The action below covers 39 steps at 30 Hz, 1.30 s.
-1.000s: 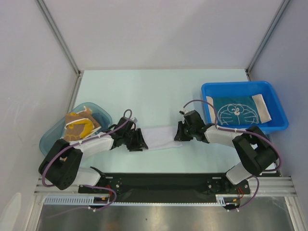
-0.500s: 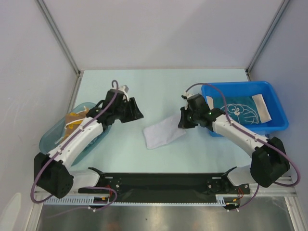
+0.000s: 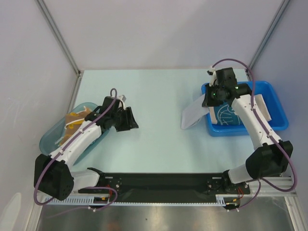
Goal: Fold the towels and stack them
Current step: Neatly place the folded towel into the bin
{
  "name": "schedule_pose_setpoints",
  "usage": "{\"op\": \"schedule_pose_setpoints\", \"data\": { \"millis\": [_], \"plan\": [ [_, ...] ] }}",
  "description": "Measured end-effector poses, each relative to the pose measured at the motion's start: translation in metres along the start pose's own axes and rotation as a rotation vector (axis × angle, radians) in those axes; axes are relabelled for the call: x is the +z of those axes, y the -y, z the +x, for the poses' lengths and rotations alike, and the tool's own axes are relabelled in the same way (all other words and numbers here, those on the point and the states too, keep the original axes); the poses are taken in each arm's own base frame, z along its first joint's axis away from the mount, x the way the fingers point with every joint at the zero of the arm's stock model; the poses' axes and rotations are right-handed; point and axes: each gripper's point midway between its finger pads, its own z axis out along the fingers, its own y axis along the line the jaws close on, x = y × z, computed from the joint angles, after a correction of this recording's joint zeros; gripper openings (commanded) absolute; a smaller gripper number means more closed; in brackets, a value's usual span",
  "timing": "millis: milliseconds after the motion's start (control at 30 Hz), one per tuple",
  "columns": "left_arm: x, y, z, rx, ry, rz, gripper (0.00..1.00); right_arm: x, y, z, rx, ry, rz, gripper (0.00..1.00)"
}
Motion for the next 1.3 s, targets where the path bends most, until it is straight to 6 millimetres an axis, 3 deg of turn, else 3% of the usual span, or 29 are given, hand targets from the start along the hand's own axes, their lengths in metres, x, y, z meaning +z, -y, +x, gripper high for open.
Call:
{"op": "schedule_pose_setpoints", "data": {
  "millis": [133, 367, 467, 633, 933, 1300],
  "plan": [
    [0.002, 0.001, 0.007, 0.009, -0.026, 0.018, 0.57, -0.010, 0.034, -0.013, 0.033, 0.004, 0.048, 0.00],
    [0.011, 0.003, 0.014, 0.005, -0.073, 0.041, 0.58, -0.024, 0.127, -0.021, 0.156, 0.009, 0.195, 0.00],
    [0.014, 0.002, 0.018, 0.008, -0.100, 0.046, 0.58, -0.025, 0.155, -0.022, 0.183, 0.001, 0.235, 0.00],
    [0.017, 0.002, 0.018, 0.019, -0.141, 0.031, 0.59, -0.017, 0.182, -0.027, 0.175, -0.011, 0.257, 0.00],
    [0.002, 0.042, -0.028, 0.050, -0.093, 0.117, 0.60, 0.008, 0.221, -0.020, 0.195, -0.070, 0.276, 0.00],
    [-0.004, 0.064, -0.050, 0.068, -0.100, 0.164, 0.60, 0.031, 0.261, -0.017, 0.175, -0.092, 0.343, 0.00]
  ]
}}
